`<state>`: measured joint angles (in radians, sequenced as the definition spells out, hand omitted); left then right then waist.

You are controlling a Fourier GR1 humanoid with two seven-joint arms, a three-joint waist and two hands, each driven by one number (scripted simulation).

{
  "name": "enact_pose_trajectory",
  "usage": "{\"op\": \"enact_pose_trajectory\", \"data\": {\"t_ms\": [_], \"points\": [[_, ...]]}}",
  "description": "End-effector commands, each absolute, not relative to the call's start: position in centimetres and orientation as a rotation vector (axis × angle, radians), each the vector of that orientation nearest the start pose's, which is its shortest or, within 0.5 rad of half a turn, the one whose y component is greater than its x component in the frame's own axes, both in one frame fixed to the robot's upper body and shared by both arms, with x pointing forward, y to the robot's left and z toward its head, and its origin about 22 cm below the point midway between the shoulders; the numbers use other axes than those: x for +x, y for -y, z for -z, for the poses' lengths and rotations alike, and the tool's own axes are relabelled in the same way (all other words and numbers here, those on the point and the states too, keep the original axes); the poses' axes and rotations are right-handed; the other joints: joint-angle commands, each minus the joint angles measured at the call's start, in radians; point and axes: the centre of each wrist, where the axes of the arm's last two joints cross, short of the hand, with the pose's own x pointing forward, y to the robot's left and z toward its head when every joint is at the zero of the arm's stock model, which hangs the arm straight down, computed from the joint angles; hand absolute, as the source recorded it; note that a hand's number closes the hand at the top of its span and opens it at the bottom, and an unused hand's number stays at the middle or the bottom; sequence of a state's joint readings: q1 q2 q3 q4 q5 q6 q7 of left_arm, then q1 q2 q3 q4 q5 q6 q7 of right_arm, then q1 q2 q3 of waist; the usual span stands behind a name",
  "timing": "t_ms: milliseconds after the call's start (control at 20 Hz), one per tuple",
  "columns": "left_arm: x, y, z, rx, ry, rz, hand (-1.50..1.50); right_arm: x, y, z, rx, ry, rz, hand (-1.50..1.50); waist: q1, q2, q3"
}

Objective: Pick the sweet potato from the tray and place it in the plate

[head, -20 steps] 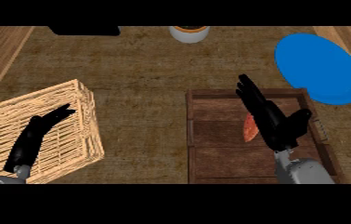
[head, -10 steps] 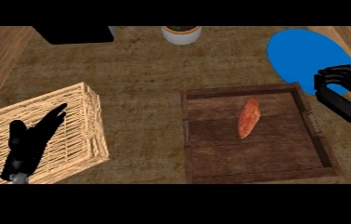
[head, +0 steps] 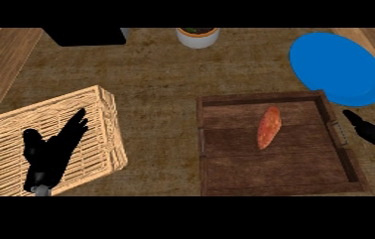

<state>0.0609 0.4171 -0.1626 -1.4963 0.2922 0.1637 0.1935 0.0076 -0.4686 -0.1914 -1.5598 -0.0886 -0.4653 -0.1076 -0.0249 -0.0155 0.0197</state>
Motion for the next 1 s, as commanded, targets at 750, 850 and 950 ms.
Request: {"op": "enact_pose_trajectory", "data": {"t_ms": [750, 850, 950], "points": [[23.2, -25.6, 2.9, -0.003, 1.181, 0.008, 0.0, 23.0, 31.8, -11.5, -0.779, 1.177, -0.48, -1.5, 0.029, 0.019, -0.022], [23.3, -25.4, 2.7, -0.004, 1.18, 0.021, 0.0, 23.7, 30.3, -11.1, -0.773, 1.172, -0.459, -1.5, 0.032, 0.019, -0.021], [23.1, -25.1, 2.8, 0.0, 1.184, 0.019, 0.0, 23.4, 29.7, -11.8, -0.778, 1.139, -0.492, -1.5, 0.027, 0.017, -0.021]]}}
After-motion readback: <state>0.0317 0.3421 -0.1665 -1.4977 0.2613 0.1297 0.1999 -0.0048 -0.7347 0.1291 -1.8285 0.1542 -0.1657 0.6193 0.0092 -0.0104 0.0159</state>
